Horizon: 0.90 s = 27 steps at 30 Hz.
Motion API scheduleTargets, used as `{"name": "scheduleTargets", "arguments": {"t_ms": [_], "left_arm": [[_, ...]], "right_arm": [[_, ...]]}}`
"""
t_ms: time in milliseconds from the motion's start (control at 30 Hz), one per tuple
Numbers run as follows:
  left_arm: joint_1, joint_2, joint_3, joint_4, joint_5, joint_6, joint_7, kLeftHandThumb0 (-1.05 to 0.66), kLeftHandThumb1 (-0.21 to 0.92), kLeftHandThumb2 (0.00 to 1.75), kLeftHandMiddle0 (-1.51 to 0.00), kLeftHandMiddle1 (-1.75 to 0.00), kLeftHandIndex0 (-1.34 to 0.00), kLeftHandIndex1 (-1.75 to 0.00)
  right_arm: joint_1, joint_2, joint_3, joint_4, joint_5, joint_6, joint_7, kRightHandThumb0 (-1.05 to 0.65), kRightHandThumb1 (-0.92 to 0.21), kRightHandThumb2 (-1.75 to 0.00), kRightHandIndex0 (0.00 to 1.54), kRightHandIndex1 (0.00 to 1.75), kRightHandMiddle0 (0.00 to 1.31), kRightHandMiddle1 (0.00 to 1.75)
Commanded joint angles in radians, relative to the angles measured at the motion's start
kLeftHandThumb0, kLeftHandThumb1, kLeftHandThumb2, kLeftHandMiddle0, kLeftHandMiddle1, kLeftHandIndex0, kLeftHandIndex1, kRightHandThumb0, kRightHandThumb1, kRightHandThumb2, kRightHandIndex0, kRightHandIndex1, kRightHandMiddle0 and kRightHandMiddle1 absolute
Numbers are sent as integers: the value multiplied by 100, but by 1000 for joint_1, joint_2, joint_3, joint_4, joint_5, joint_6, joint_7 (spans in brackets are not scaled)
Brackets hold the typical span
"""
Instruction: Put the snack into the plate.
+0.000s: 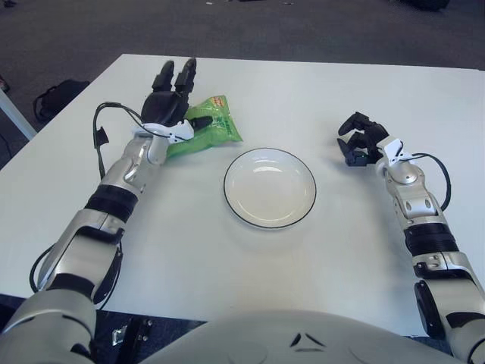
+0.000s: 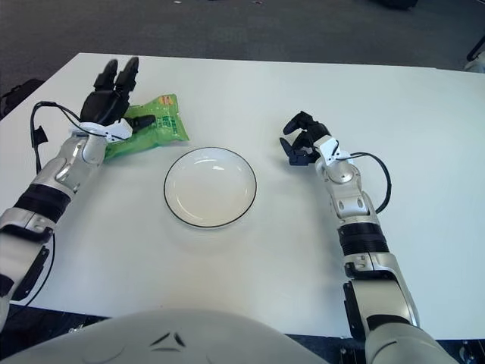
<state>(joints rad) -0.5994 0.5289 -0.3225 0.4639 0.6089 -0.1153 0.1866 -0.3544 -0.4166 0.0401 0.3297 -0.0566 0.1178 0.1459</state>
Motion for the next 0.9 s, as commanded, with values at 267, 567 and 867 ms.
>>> {"name": "scheduleTargets", "arguments": {"t_ms": [267, 567, 867], "left_arm": [[-4, -34, -37, -56, 78, 219, -207, -105, 92, 62, 0, 0, -2, -1], [-10, -103, -91, 85, 123, 250, -173, -105, 92, 64, 0, 0, -3, -4], [-84, -159, -142, 329, 152, 200, -98, -105, 92, 67, 0, 0, 0, -16]], "right_arm": [[125, 30, 58, 46, -32, 137, 46, -1, -49, -112, 54, 169, 24, 175], [129, 25, 60, 34, -32, 146, 53, -1, -52, -109, 38, 174, 33, 175], [131, 23, 59, 33, -30, 144, 56, -1, -52, -109, 36, 175, 34, 175]]}}
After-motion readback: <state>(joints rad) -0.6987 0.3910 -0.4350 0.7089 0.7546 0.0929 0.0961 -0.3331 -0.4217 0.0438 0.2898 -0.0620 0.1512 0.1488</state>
